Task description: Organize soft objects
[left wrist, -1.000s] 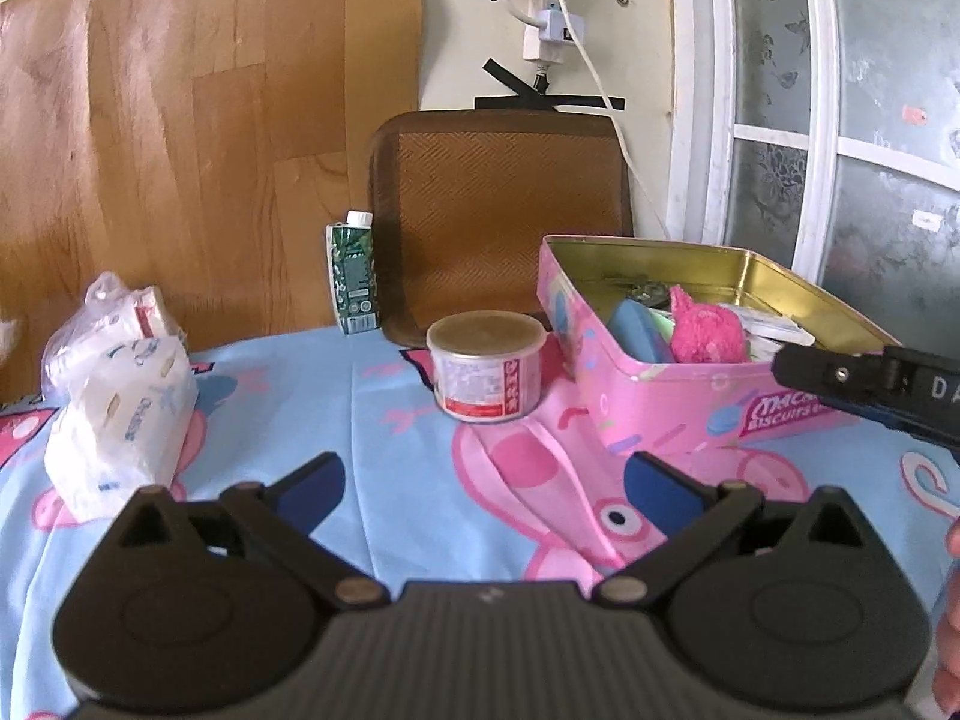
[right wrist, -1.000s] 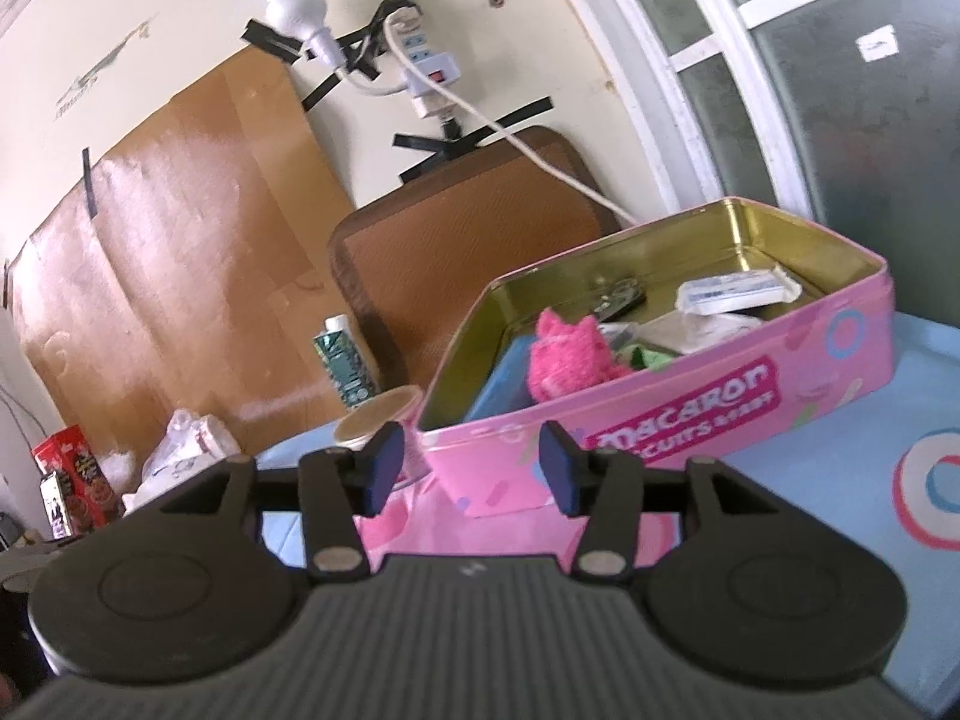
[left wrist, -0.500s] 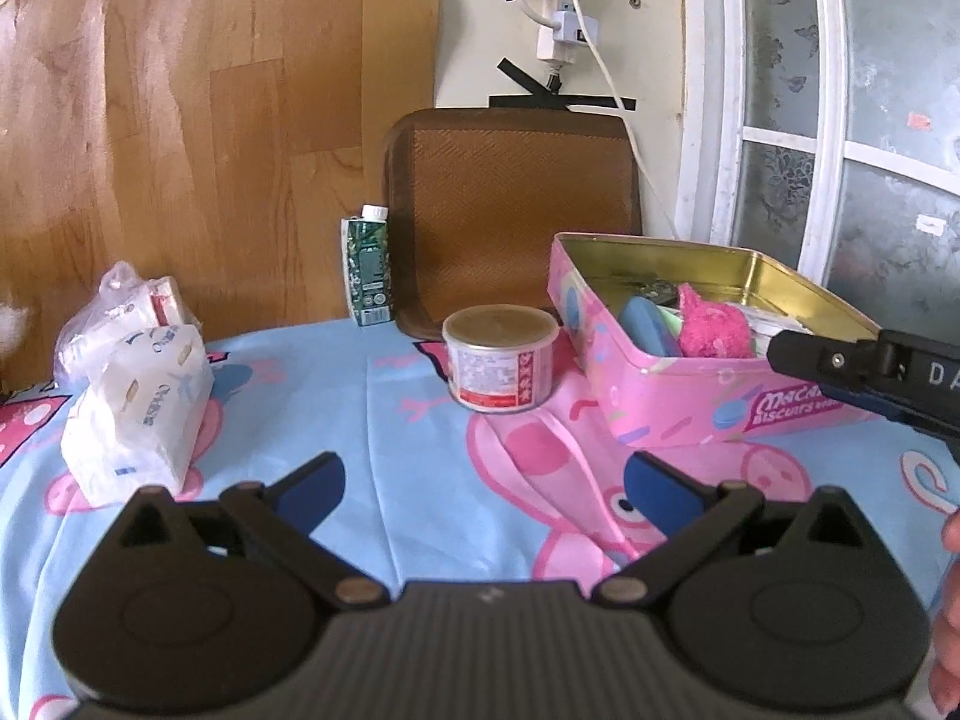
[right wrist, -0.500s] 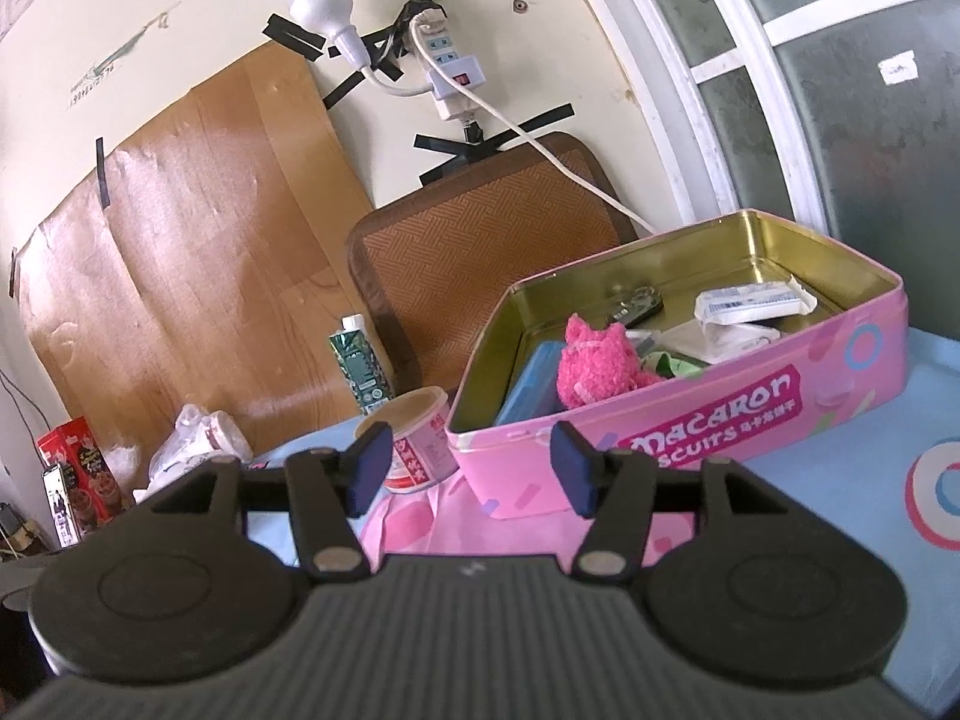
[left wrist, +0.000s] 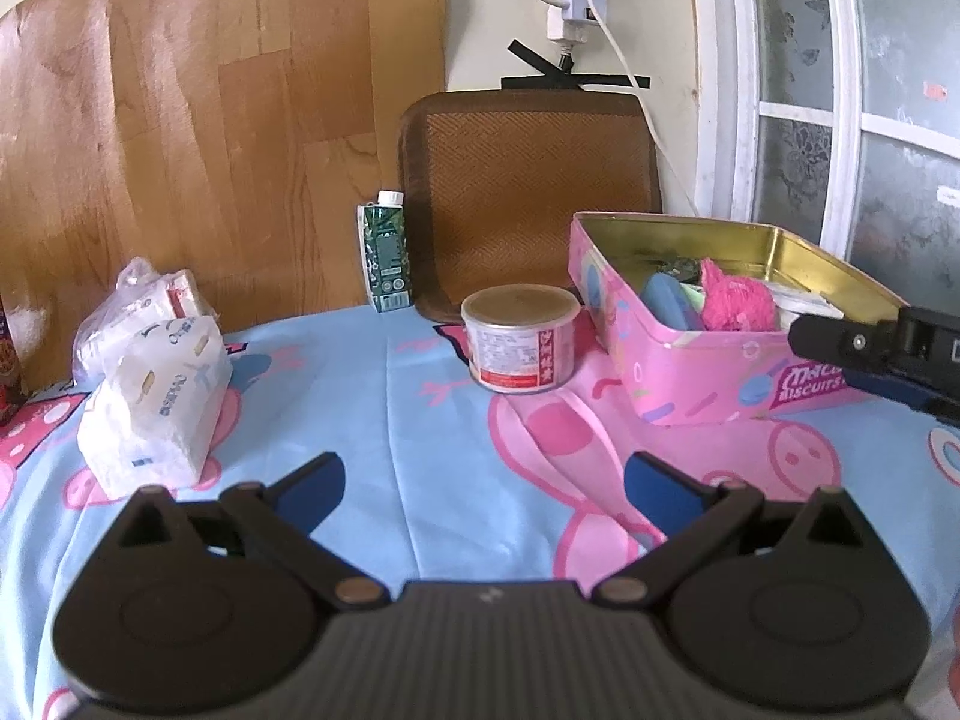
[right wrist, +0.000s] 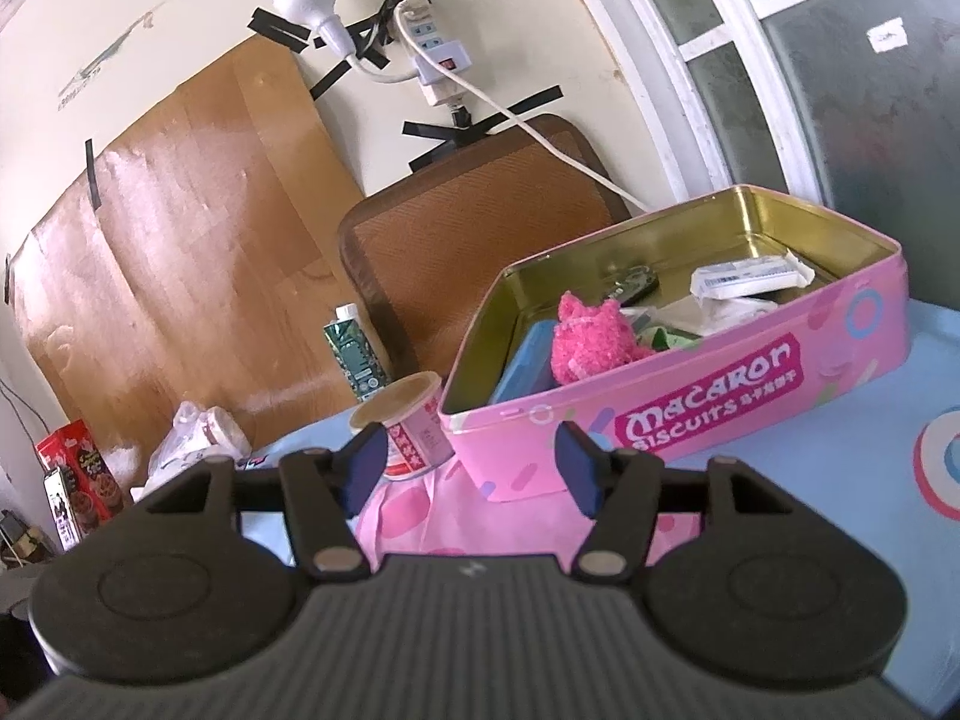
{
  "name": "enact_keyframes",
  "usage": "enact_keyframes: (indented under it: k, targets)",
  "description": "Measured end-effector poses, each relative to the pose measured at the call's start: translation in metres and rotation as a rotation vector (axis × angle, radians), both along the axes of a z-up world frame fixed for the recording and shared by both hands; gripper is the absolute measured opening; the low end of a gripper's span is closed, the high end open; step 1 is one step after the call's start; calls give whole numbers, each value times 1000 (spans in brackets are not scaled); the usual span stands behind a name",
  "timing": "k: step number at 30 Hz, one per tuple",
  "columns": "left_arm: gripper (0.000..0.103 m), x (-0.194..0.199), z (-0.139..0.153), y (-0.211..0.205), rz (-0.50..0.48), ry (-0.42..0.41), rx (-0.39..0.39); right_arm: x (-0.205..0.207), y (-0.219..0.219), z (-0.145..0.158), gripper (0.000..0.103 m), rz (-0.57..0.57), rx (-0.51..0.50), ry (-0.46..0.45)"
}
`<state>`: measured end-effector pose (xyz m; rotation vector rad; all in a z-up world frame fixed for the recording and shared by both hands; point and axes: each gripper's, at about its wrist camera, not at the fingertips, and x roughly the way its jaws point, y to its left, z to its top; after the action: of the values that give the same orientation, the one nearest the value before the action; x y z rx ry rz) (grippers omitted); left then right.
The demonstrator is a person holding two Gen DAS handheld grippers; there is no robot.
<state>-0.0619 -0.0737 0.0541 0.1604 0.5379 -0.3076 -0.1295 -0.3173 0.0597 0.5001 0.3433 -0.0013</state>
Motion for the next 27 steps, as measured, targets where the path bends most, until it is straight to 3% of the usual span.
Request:
enact_keyframes:
  k: [3, 8, 14, 27]
  targets:
    - [103, -1, -1, -2, -12, -7, 13, -3, 0, 0, 66, -24, -6, -8]
    - [103, -4, -1, -7, -34, -11, 21, -15, 6, 2, 84, -132, -72, -74]
    - [103, -8, 0, -9, -44, -33, 27, -15, 3, -1, 92, -183, -73, -70]
    - [103, -9, 1, -7, -71, -44, 30, -13, 1, -4, 96, -177, -72, -72]
